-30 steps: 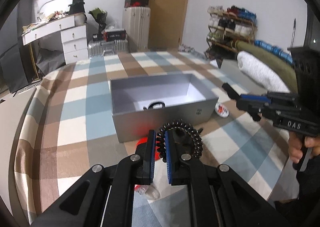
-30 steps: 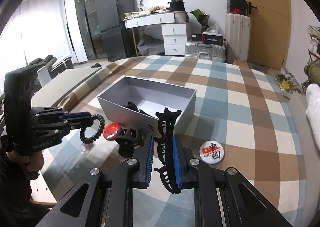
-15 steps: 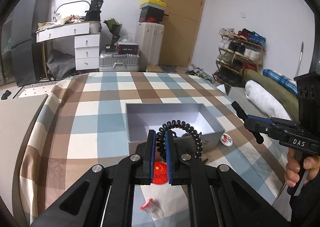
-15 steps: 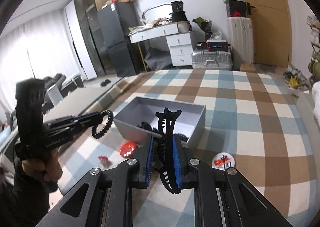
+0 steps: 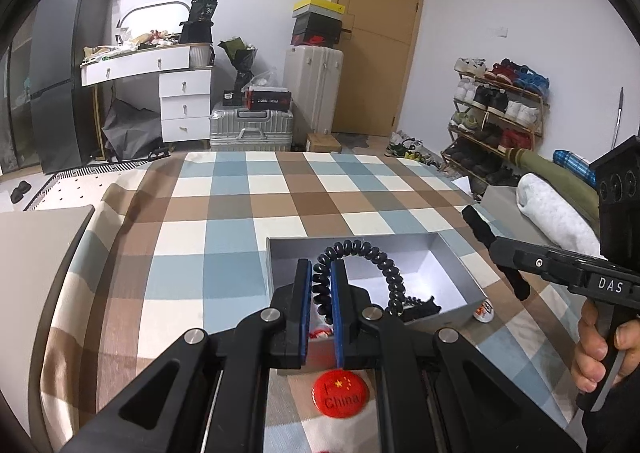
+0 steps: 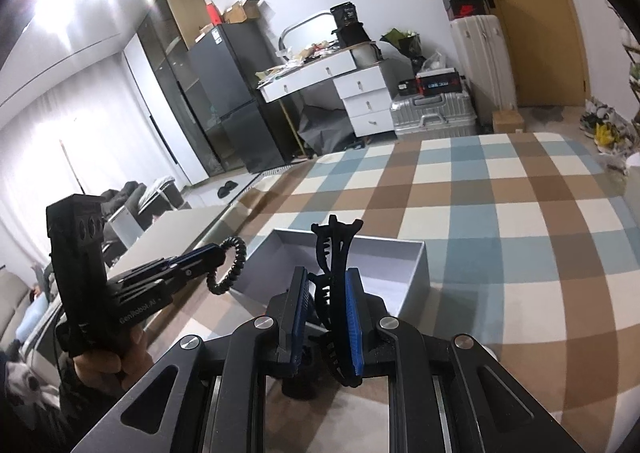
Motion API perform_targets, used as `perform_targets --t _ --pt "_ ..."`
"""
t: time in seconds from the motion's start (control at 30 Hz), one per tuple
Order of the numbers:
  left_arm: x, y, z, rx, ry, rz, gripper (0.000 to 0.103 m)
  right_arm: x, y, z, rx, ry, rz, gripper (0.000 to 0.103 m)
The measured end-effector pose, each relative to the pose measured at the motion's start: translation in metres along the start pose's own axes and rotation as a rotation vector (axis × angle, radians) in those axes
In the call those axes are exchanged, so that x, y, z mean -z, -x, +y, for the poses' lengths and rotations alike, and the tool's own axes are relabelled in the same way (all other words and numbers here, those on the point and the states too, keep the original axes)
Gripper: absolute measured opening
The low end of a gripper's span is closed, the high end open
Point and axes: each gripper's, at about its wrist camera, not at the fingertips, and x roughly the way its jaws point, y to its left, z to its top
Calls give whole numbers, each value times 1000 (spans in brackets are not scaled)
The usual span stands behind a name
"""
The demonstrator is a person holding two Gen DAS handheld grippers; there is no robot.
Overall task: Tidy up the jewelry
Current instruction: 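Lift the hair tie and comb clip and carry them into the grey box, then open both grippers to release the hair tie and clip in the box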
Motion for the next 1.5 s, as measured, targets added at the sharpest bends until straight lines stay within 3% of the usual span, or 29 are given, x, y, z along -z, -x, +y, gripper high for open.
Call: perform_targets --t 0.57,1.0,1.1,1.17,1.2,1.23,1.33,1.37,1.4,1.47,1.5 --pt "-1 -29 -9 -33 -15 65 5 -4 -51 -24 -49 -183 119 17" --pt "-2 -39 -20 -81 -57 106 5 -3 -58 -14 -12 -125 185 22" --pt "-2 -33 -23 -96 -74 118 11 -2 -44 -9 6 -91 161 34" --pt "-2 -28 -24 -91 -79 116 21 -1 -35 -7 16 -75 150 41" --pt "-2 -25 -23 -88 -77 115 31 0 -28 -7 29 -69 141 44" --pt "-1 -21 -23 -83 -70 112 43 0 -22 -6 52 -62 131 51" --pt "1 -11 -19 -64 -48 100 55 1 -8 -6 183 -11 115 60" --pt "2 -7 -17 -73 -44 101 57 2 -1 -7 238 -2 110 65" --pt "3 -4 -17 -82 -42 102 64 2 2 -9 251 -5 106 70" --pt "5 4 -14 -96 -31 95 72 5 11 -17 255 -32 108 94" --pt "6 7 -13 -98 -24 90 74 6 14 -21 259 -40 105 98"
